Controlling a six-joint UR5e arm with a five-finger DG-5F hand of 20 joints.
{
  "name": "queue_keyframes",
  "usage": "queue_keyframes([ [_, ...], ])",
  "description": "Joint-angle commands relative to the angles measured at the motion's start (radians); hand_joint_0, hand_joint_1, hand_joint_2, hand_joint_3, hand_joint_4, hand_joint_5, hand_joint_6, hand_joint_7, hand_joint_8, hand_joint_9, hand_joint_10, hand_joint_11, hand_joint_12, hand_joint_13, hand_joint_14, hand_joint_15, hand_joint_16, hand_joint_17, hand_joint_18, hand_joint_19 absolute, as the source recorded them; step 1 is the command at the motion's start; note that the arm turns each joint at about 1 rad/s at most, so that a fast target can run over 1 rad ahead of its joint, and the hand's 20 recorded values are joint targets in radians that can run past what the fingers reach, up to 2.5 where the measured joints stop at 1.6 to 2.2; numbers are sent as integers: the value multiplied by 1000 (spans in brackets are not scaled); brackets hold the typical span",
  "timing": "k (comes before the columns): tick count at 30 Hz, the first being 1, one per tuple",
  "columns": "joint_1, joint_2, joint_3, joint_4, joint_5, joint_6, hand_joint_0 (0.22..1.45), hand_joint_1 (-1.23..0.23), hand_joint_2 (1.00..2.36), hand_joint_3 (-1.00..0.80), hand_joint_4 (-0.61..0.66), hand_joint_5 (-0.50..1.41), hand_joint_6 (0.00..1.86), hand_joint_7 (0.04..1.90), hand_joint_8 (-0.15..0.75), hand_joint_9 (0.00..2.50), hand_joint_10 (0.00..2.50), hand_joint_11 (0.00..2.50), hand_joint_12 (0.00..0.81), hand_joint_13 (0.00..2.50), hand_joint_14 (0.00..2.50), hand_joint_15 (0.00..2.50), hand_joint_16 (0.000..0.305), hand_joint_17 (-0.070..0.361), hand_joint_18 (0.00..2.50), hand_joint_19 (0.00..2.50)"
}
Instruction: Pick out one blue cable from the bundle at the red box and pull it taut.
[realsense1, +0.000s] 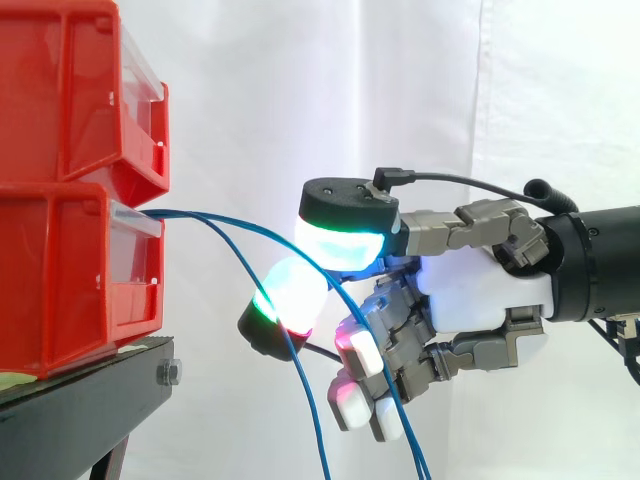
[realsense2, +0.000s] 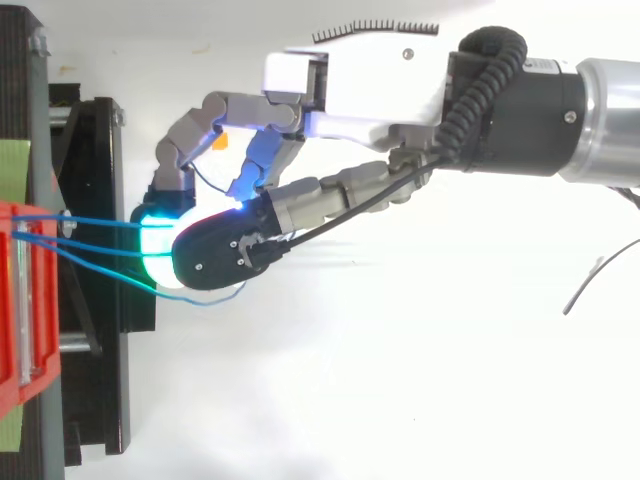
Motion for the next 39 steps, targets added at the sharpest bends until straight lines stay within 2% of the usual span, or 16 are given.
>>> queue_keyframes([
  [1,2,0,0,0,2,0,579,-636,1025,-151,77,-166,927,801,294,1083,23,640,375,941,21,484,55,125,781,746],
  [9,7,0,0,0,41,-31,638,-751,1021,-252,-7,-173,937,807,273,1046,24,657,352,911,21,479,53,120,771,718],
  [15,7,0,0,2,43,-34,700,-797,1005,-456,-73,-167,949,807,261,1105,27,710,338,940,20,487,51,115,789,711],
  [22,8,0,0,2,44,-34,713,-837,1000,-500,-148,-143,955,849,258,1236,29,744,328,997,24,518,48,109,811,714],
  [31,10,0,-2,2,44,-34,646,-943,1000,-500,-152,-105,944,939,255,1369,30,786,314,1068,23,550,46,103,833,722],
  [35,10,0,-2,3,44,-34,525,-991,1000,-500,-86,-85,929,902,261,1428,30,780,328,1100,24,543,48,109,863,715],
  [39,10,0,-2,2,44,-32,449,-964,1000,-500,-143,-53,890,913,235,1482,29,711,331,1142,22,536,52,117,905,700],
])
